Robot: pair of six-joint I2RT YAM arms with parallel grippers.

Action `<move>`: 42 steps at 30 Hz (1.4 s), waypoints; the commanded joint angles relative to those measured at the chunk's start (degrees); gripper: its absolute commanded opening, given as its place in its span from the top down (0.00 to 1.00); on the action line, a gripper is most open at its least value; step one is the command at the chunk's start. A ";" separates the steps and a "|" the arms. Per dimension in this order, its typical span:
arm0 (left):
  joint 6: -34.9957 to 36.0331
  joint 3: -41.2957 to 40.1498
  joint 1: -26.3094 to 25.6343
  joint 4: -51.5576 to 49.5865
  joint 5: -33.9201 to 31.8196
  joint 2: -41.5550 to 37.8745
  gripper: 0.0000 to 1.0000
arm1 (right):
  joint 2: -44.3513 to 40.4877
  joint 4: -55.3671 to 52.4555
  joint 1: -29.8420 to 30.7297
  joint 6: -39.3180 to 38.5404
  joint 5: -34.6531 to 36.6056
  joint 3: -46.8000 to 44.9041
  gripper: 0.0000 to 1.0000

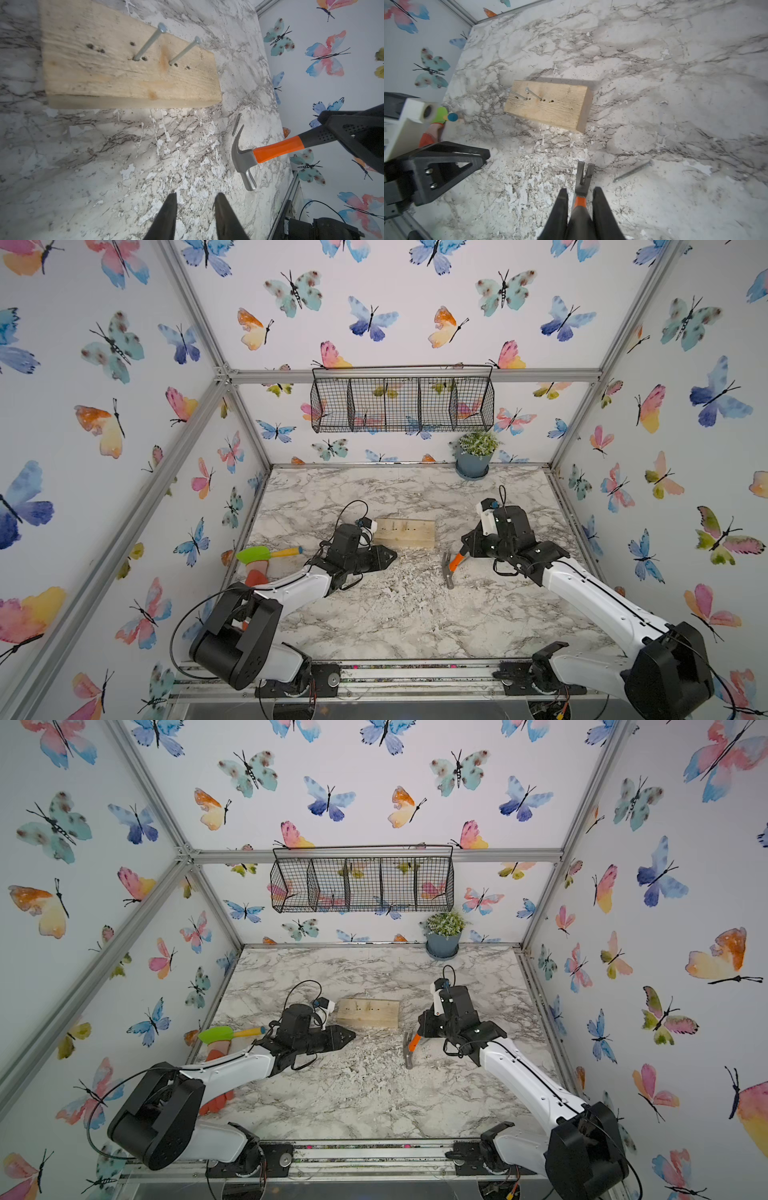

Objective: Use a claw hammer to pull out a nail
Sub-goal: Place the nail at the center of the board, then adjust the mounting plate at the center of the board.

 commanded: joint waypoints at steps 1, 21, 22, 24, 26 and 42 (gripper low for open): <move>1.28 0.24 -0.17 -0.77 0.17 -0.84 0.67 | -1.35 5.94 0.09 1.92 -4.26 2.38 0.97; 4.98 13.99 7.56 -16.05 -20.12 3.37 0.49 | -3.36 -2.23 0.11 -1.88 -0.58 7.71 0.97; 4.97 16.31 8.46 -17.02 -19.85 5.39 0.49 | -3.10 -1.93 0.09 -1.74 -1.20 7.68 0.97; 4.90 20.78 9.67 -18.69 -19.36 9.75 0.49 | -2.78 -1.10 0.11 -1.46 -2.47 7.78 0.97; 5.54 25.77 10.08 -20.44 -20.38 14.49 0.49 | -2.70 -0.31 0.09 -1.13 -3.24 7.89 0.97; 9.92 50.62 10.26 -27.05 -17.93 40.18 0.52 | -3.42 2.01 0.09 -1.14 -4.31 6.18 0.97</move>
